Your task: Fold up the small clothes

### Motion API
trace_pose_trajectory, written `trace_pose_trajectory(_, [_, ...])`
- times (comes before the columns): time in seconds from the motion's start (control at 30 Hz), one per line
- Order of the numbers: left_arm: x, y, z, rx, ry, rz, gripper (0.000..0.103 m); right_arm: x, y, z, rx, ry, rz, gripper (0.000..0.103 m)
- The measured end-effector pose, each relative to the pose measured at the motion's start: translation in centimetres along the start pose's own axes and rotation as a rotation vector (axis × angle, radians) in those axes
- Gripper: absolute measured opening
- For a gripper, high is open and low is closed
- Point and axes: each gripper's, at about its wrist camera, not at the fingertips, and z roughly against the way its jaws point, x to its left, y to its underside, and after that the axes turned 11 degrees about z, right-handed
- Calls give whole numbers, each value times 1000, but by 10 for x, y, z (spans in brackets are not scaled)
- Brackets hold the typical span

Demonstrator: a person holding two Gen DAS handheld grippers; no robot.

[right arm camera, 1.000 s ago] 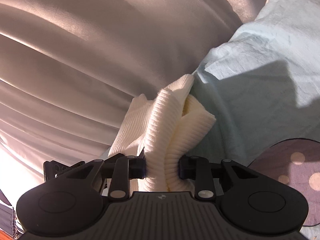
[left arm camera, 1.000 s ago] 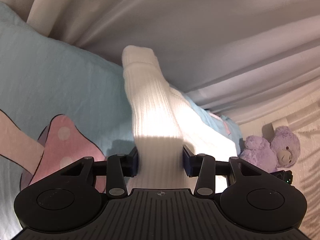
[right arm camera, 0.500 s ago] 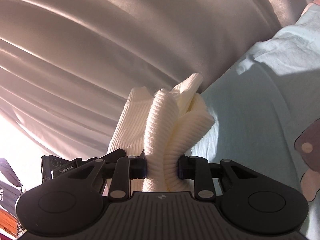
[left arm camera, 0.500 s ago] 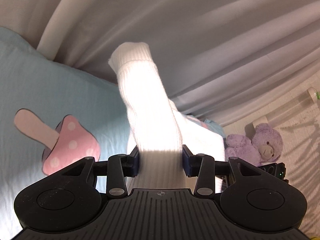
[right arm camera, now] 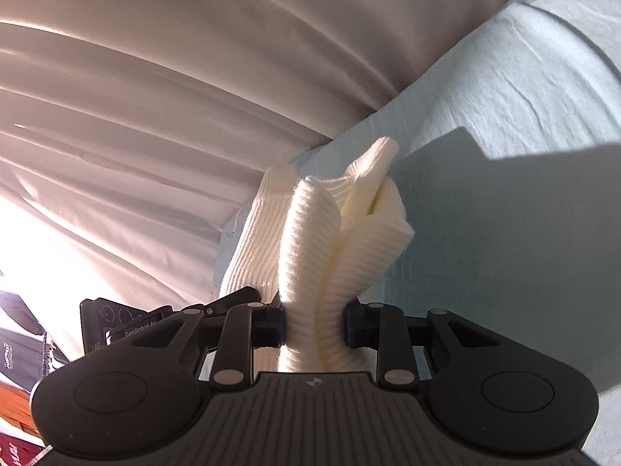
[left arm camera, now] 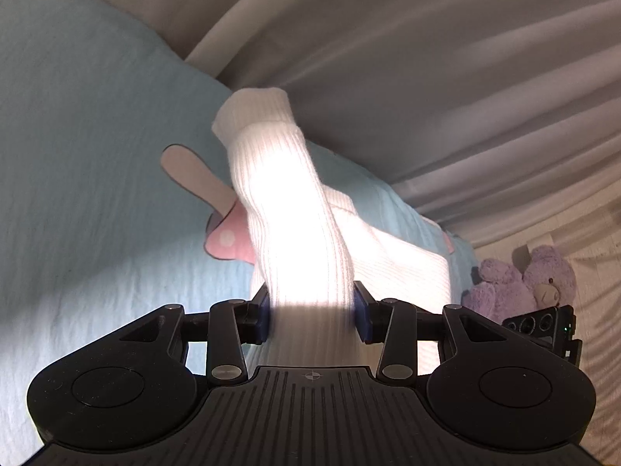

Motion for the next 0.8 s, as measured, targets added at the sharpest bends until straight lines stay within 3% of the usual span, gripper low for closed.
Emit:
trace_pose_trajectory(0.23, [26, 0, -13, -6, 1, 71, 46, -2, 7, -8, -1, 55, 2, 26])
trace_pose_trajectory(0.33, [23, 2, -16, -18, -22, 46, 48, 6, 13, -4, -3, 109, 34, 26])
trace_pose_trajectory(0.4, [19, 4, -17, -31, -62, 7, 50, 7, 14, -6, -5, 154, 61, 28])
trace_pose_trajectory(0.53, [23, 9, -17, -54, -172, -19, 54, 7, 19, -4, -15, 272, 138, 43])
trace_pose_trajectory(0.63, [27, 19, -11, -92, -215, -49, 55, 11, 30, 8, -57, 364, 203, 44])
trace_pose_trajectory(0.8, [31, 52, 18, -184, -228, -93, 52, 10, 70, 39, -108, 341, 174, 46])
